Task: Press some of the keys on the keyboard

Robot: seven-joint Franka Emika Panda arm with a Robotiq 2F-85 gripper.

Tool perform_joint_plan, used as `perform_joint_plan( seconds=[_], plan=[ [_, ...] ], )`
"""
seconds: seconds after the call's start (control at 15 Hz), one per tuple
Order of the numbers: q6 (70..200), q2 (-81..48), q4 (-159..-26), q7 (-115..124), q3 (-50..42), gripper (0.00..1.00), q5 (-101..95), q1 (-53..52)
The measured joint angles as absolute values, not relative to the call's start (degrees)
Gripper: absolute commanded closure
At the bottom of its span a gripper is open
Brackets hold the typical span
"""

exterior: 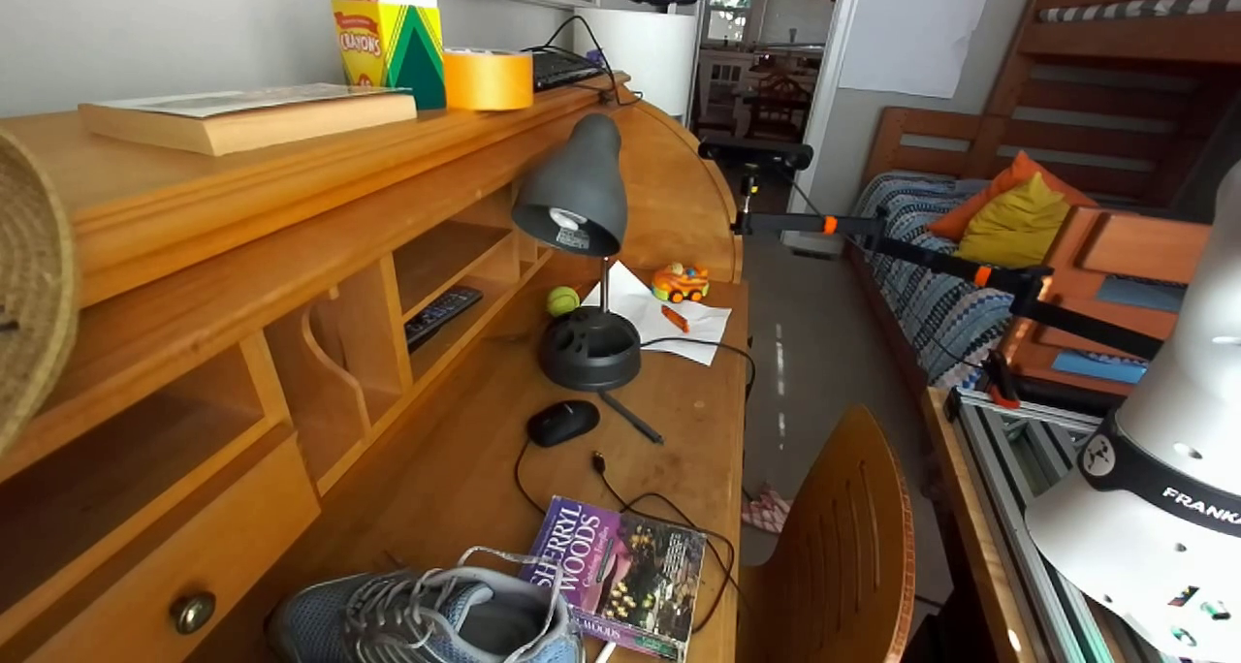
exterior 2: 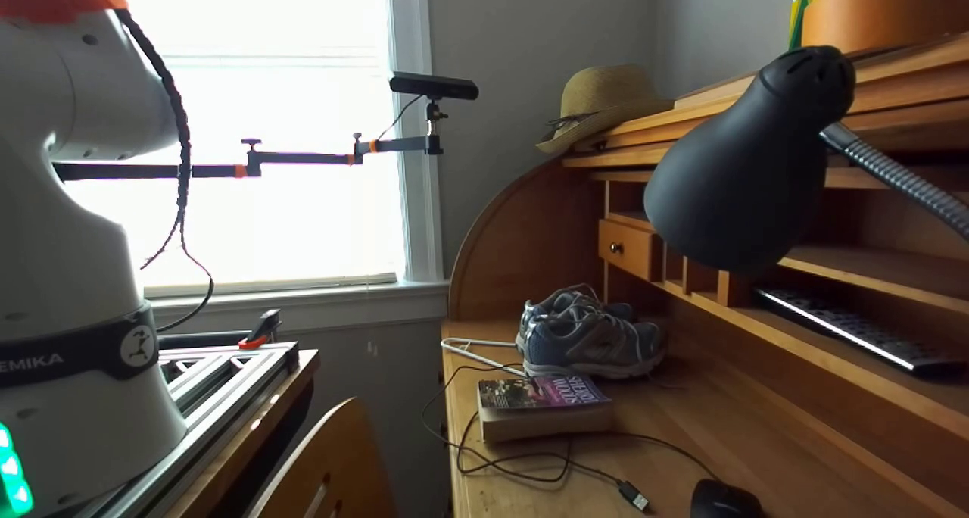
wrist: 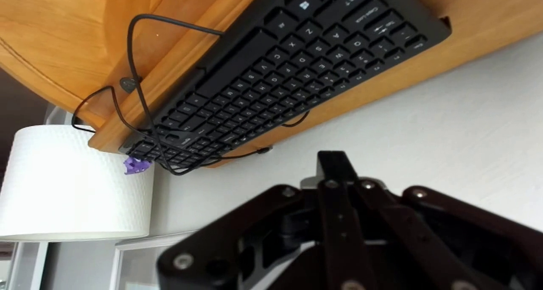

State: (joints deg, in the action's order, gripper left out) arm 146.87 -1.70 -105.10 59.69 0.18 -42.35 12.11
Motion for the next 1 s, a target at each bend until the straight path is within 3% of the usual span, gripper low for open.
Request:
perform_joint_plan(
  seconds=[1.0],
  plan=[
    [144.6,-9.2,-101.9,54.3,-4.9,1.00,-36.9,5.5]
  ],
)
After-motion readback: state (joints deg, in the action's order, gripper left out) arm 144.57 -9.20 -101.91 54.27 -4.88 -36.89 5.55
